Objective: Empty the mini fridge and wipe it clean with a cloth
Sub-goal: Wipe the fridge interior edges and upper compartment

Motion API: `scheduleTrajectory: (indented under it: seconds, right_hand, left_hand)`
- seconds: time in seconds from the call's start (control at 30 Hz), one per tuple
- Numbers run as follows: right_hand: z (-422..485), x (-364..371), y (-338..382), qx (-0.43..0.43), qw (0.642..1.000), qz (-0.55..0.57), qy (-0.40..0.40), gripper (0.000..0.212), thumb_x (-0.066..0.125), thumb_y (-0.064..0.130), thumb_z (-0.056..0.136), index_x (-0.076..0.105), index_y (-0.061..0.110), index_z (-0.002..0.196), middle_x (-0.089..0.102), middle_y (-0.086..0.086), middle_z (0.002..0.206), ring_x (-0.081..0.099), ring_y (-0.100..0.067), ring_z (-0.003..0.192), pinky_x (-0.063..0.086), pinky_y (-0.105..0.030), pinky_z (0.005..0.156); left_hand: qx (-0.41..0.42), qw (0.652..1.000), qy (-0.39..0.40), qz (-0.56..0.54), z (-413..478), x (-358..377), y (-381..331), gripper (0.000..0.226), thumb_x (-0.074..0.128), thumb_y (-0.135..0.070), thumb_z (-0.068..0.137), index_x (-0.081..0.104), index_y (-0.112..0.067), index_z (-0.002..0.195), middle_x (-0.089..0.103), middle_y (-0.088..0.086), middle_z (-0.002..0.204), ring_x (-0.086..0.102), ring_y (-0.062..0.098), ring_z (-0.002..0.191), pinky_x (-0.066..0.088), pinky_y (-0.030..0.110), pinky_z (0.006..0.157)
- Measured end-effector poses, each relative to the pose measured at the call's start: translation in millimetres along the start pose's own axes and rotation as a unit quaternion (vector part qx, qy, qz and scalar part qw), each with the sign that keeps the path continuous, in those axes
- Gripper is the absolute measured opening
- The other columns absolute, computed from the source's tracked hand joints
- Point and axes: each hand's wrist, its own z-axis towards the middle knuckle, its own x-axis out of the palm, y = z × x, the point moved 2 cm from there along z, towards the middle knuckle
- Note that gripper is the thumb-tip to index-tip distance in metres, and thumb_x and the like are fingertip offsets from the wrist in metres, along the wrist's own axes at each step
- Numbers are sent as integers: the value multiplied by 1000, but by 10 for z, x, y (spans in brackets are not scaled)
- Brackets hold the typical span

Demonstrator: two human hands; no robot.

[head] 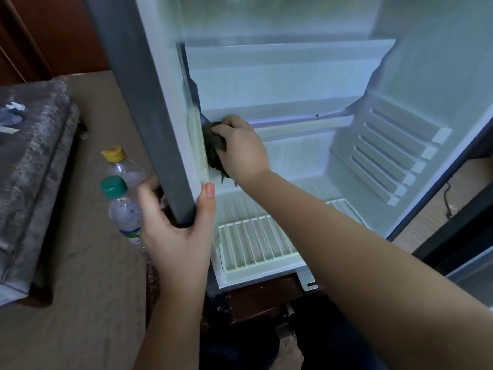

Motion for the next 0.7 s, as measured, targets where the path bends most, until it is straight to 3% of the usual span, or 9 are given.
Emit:
scheduleTrajectory:
  seconds: [0.13,0.27,0.37,0.5,0.7]
  right_hand:
    - [-41,-182,-219,-4,999,-51,11,35,51,9,90,62,13,122,54,-6,121,45,-26,113,49,-36,75]
    - [-63,-454,-566,52,995,-88,-24,37,48,5,88,63,11,121,58,-10,121,48,-33,110,48,-38,80]
    - [-111,-607,-636,81,993,-59,-68,28,52,5,87,63,7,113,61,-12,113,54,-34,100,46,-38,74]
    - [-167,-612,-512,42,989,-15,-142,18,62,8,85,60,4,102,58,-10,108,57,-29,81,45,-35,60]
    - [-198,-534,-456,12,988,-102,-117,21,57,23,94,71,21,109,66,-1,100,52,-28,100,44,-31,58]
  left_hand:
    - [-3,1000,24,0,25,-67,49,52,68,-46,77,51,-18,117,66,-25,106,65,3,102,52,24,84]
    - [-7,999,39,-7,56,-98,88,60,70,-46,76,51,-11,122,66,-24,108,66,7,104,52,30,86]
    - [-4,999,38,-5,58,-93,92,59,70,-47,76,51,-13,121,65,-27,106,65,6,104,52,29,85]
    - [-1,999,38,-7,46,-73,81,59,69,-47,77,51,-14,122,64,-30,106,65,2,103,50,20,84]
    - [0,999,43,1,63,-101,103,60,69,-48,76,51,-14,122,65,-29,106,66,2,101,51,24,84]
